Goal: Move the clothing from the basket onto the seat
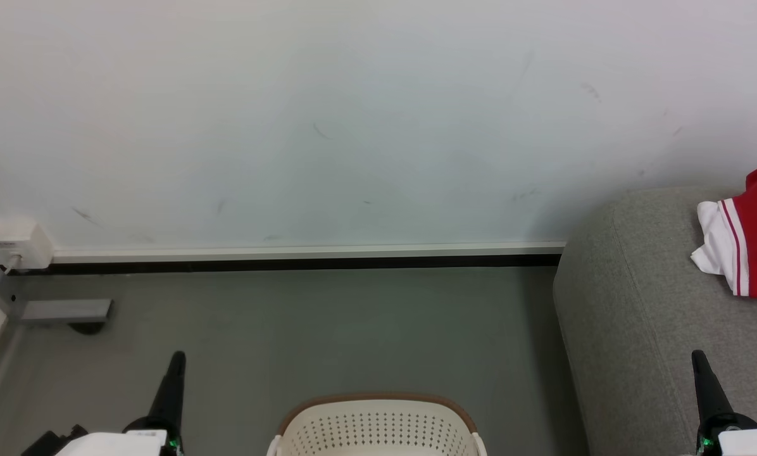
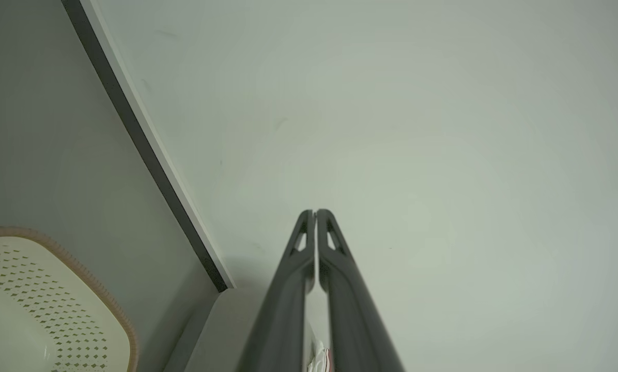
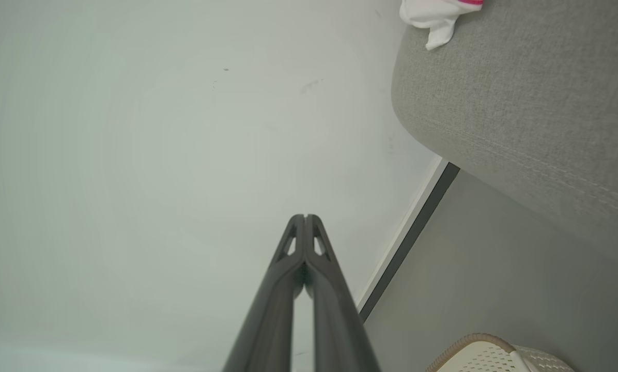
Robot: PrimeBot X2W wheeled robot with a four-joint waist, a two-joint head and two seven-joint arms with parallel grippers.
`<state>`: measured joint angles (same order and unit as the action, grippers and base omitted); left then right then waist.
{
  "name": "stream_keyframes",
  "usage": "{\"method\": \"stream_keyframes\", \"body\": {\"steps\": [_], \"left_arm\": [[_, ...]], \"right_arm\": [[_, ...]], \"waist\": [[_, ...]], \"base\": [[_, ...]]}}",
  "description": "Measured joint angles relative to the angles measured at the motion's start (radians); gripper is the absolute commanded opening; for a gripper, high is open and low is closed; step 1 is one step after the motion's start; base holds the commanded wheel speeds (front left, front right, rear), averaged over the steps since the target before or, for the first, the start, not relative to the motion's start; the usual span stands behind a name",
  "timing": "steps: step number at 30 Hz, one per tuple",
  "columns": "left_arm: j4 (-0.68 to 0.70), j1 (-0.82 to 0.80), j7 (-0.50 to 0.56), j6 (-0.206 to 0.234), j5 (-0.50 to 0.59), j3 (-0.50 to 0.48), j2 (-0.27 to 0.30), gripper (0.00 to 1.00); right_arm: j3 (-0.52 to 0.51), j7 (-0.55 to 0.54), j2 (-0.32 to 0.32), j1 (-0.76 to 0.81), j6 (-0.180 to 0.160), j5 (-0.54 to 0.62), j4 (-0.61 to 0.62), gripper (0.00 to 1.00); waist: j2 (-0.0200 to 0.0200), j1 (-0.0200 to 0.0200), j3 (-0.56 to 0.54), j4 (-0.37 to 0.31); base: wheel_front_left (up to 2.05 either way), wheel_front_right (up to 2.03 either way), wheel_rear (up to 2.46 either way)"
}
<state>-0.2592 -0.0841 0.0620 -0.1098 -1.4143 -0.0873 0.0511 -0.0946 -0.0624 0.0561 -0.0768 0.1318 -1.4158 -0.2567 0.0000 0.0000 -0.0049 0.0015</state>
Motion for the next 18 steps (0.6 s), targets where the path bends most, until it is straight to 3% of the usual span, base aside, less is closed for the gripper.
{"method": "stream_keyframes", "body": {"steps": [18], "left_arm": [[0.008, -0.014, 0.035, -0.013, -0.128, -0.017, -0.001, 0.0]], "right_arm": [[-0.012, -0.035, -0.003, -0.019, 0.0, -0.129, 0.005, 0.0]], "waist": [[0.0, 0.0, 0.005, -0.001]], "base": [[0.0, 0.0, 0.0]]}}
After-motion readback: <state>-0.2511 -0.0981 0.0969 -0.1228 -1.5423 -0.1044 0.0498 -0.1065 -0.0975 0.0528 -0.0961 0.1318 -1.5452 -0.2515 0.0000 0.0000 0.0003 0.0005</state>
